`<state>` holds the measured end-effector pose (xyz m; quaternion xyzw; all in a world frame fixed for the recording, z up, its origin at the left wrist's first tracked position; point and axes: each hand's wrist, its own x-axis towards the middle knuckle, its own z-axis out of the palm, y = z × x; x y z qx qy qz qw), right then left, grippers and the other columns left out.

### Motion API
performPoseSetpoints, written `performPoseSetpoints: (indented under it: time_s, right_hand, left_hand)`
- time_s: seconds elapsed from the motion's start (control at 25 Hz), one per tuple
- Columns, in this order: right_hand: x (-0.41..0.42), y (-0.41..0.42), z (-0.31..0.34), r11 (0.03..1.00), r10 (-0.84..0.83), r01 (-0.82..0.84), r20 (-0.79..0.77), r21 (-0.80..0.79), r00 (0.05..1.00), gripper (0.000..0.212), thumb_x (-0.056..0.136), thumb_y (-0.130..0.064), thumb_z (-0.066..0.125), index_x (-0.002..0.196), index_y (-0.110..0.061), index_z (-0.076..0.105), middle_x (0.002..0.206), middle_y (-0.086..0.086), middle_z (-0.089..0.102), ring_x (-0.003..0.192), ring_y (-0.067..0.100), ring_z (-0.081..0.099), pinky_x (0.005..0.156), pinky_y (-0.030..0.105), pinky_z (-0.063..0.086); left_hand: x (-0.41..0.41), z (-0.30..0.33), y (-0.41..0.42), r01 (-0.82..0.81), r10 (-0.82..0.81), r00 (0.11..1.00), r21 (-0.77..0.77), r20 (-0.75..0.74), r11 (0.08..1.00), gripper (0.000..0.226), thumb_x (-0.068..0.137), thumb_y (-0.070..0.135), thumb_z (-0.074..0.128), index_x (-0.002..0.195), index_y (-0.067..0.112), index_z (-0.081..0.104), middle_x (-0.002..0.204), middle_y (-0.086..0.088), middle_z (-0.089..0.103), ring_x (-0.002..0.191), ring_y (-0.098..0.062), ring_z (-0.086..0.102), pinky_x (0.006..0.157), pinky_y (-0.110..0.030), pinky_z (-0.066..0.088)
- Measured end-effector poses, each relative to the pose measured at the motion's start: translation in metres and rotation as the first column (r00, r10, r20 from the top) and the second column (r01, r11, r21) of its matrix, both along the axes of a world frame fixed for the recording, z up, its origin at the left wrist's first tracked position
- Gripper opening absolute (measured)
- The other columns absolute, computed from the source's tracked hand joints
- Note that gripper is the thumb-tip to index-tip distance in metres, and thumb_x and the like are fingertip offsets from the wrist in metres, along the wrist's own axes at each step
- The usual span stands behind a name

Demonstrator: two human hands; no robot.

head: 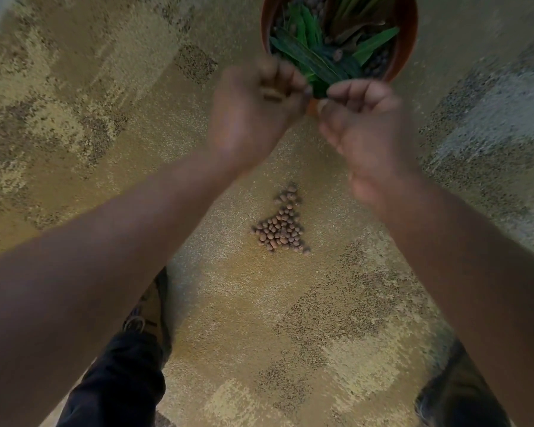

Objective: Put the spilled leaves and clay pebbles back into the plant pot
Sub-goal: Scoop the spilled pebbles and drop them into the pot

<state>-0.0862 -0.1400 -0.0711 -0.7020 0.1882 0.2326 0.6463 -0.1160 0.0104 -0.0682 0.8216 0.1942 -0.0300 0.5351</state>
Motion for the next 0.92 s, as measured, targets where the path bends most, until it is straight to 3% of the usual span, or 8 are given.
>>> performPoseSetpoints:
  time_s: [0.16, 0.4, 0.52, 0.64, 0.68, 0.76, 0.84, 0.92]
  right_hand:
    - [0.040, 0.010, 0.004, 0.997, -0.074, 0.074, -0.020, 0.034, 0.997, 0.013, 0.090, 0.001, 0.069, 0.096, -0.010, 0.068, 0.102, 0.006, 0.073, 0.095, 0.013, 0.074, 0.081, 0.028, 0.063]
    - [0.054, 0.009, 0.001, 0.991, -0.091, 0.106, -0.167, 0.078, 0.982, 0.023, 0.095, 0.008, 0.050, 0.107, -0.005, 0.066, 0.115, 0.011, 0.070, 0.106, 0.022, 0.071, 0.085, 0.033, 0.064]
    - [0.045, 0.007, 0.002, 0.999, -0.042, 0.043, -0.071, 0.005, 0.997, 0.030, 0.092, 0.012, 0.049, 0.103, -0.009, 0.068, 0.111, 0.007, 0.071, 0.101, 0.017, 0.073, 0.084, 0.029, 0.063]
    - [0.032, 0.003, 0.001, 0.995, 0.045, -0.038, 0.081, -0.092, 0.996, 0.026, 0.094, 0.006, 0.053, 0.092, -0.015, 0.067, 0.095, 0.002, 0.070, 0.080, 0.012, 0.070, 0.073, 0.021, 0.059]
    - [0.023, 0.002, -0.002, 0.989, 0.108, -0.098, 0.087, -0.113, 0.990, 0.024, 0.095, 0.004, 0.054, 0.090, -0.016, 0.067, 0.089, 0.002, 0.070, 0.074, 0.012, 0.067, 0.069, 0.022, 0.057]
    - [-0.001, -0.002, -0.019, 0.925, 0.318, -0.311, -0.003, -0.216, 0.948, 0.021, 0.096, -0.001, 0.057, 0.091, -0.019, 0.067, 0.088, 0.001, 0.070, 0.075, 0.013, 0.065, 0.071, 0.028, 0.057]
    - [-0.028, -0.006, -0.041, 0.740, 0.561, -0.580, -0.163, -0.340, 0.812, 0.018, 0.095, -0.003, 0.059, 0.097, -0.019, 0.067, 0.094, -0.003, 0.068, 0.085, 0.014, 0.066, 0.079, 0.030, 0.058]
    - [-0.050, -0.013, -0.064, 0.515, 0.683, -0.732, -0.303, -0.445, 0.665, 0.010, 0.094, -0.006, 0.065, 0.101, -0.014, 0.064, 0.097, 0.001, 0.066, 0.091, 0.019, 0.066, 0.080, 0.032, 0.058]
  left_hand:
    - [0.053, -0.006, 0.004, -0.006, 0.004, 0.999, 0.043, 0.050, 0.999, 0.011, 0.085, 0.007, 0.077, 0.095, 0.002, 0.073, 0.074, 0.009, 0.068, 0.062, 0.009, 0.063, 0.060, -0.013, 0.051]
    - [0.061, -0.034, 0.005, -0.021, 0.024, 1.000, 0.172, -0.018, 0.985, 0.009, 0.089, 0.018, 0.072, 0.091, 0.026, 0.069, 0.089, 0.012, 0.069, 0.080, 0.001, 0.066, 0.067, -0.015, 0.056]
    - [0.040, -0.033, 0.000, -0.060, 0.042, 0.995, 0.206, 0.090, 0.977, 0.011, 0.091, 0.013, 0.070, 0.101, 0.018, 0.071, 0.093, 0.016, 0.065, 0.084, 0.005, 0.061, 0.070, -0.010, 0.050]
    - [0.010, -0.037, -0.004, -0.099, 0.063, 0.986, 0.232, 0.157, 0.968, 0.009, 0.091, 0.008, 0.064, 0.097, 0.015, 0.066, 0.097, 0.003, 0.065, 0.083, -0.007, 0.063, 0.068, -0.016, 0.053]
    - [-0.002, -0.044, -0.004, -0.056, 0.036, 0.996, 0.267, 0.081, 0.962, 0.011, 0.091, 0.008, 0.065, 0.098, 0.017, 0.064, 0.100, 0.001, 0.064, 0.085, -0.009, 0.062, 0.070, -0.019, 0.054]
    - [-0.030, -0.061, -0.005, 0.141, -0.076, 0.972, 0.290, -0.223, 0.947, 0.022, 0.091, 0.010, 0.069, 0.111, 0.018, 0.065, 0.112, -0.003, 0.065, 0.096, -0.014, 0.063, 0.082, -0.024, 0.055]
    - [-0.061, -0.080, -0.007, 0.346, -0.200, 0.852, 0.234, -0.484, 0.908, 0.041, 0.086, 0.010, 0.075, 0.124, 0.018, 0.063, 0.125, -0.005, 0.061, 0.112, -0.021, 0.061, 0.092, -0.026, 0.050]
    - [-0.087, -0.091, -0.009, 0.498, -0.271, 0.721, 0.203, -0.638, 0.843, 0.056, 0.081, 0.017, 0.079, 0.132, 0.019, 0.056, 0.128, -0.006, 0.056, 0.118, -0.025, 0.057, 0.099, -0.033, 0.048]
